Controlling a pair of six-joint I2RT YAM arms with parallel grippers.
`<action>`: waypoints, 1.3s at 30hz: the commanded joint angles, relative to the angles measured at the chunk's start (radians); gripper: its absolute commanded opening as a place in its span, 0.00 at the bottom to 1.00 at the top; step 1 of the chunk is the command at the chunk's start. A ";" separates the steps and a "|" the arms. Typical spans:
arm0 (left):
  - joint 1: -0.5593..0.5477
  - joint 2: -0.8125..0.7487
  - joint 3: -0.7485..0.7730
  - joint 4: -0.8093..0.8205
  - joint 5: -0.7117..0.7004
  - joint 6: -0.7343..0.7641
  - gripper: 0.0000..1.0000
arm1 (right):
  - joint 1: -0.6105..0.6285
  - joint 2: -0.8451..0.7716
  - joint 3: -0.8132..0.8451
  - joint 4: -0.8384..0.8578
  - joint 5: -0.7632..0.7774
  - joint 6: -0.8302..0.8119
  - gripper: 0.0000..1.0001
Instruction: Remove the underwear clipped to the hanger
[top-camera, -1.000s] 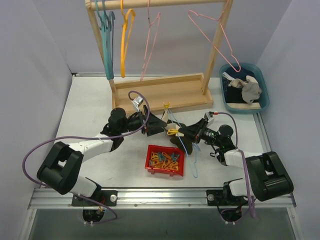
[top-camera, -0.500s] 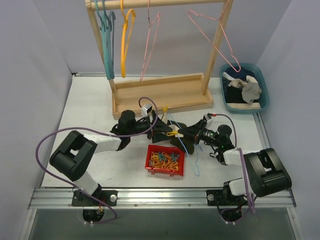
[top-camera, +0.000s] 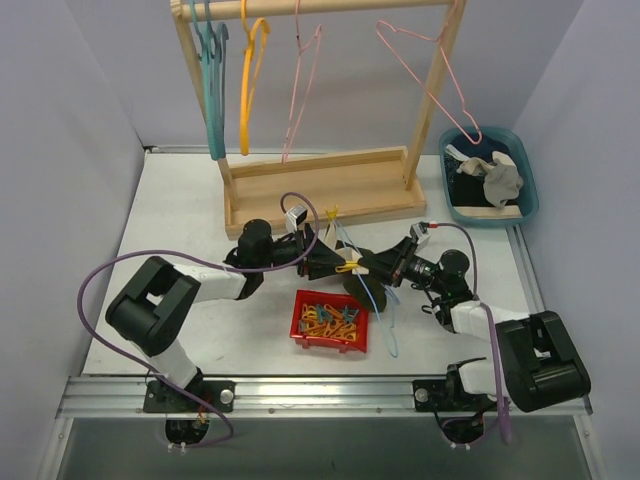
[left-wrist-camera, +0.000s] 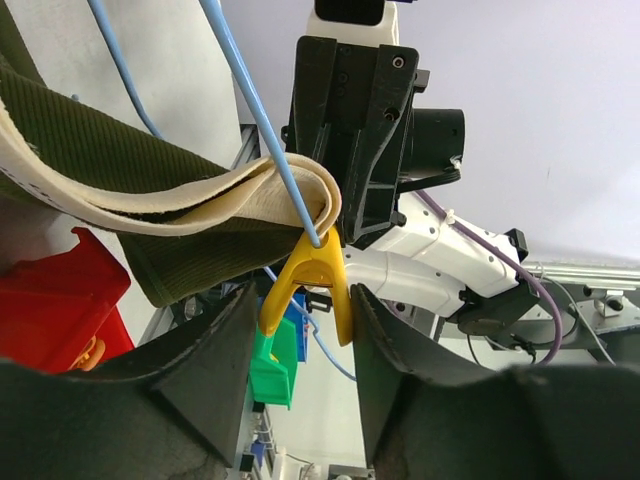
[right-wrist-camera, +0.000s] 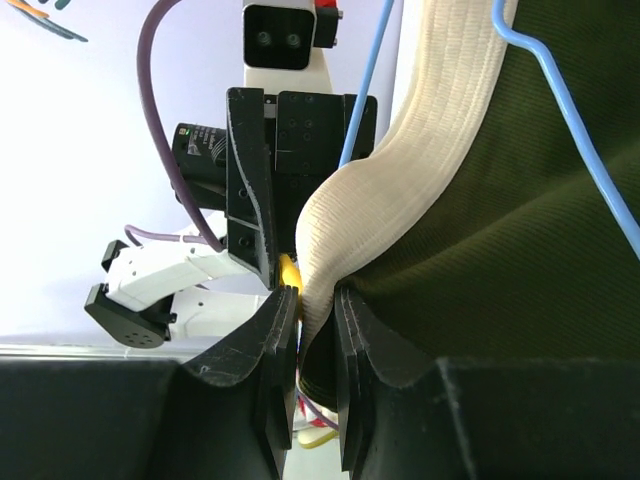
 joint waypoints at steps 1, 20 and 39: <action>-0.003 0.016 0.033 0.076 0.013 -0.009 0.49 | -0.005 -0.071 0.054 0.238 -0.033 -0.064 0.00; -0.003 0.028 0.014 0.165 0.023 -0.058 0.26 | -0.004 -0.116 0.064 0.100 -0.023 -0.133 0.35; 0.014 0.019 -0.015 0.210 0.041 -0.076 0.03 | -0.007 -0.134 0.058 0.057 -0.009 -0.147 0.37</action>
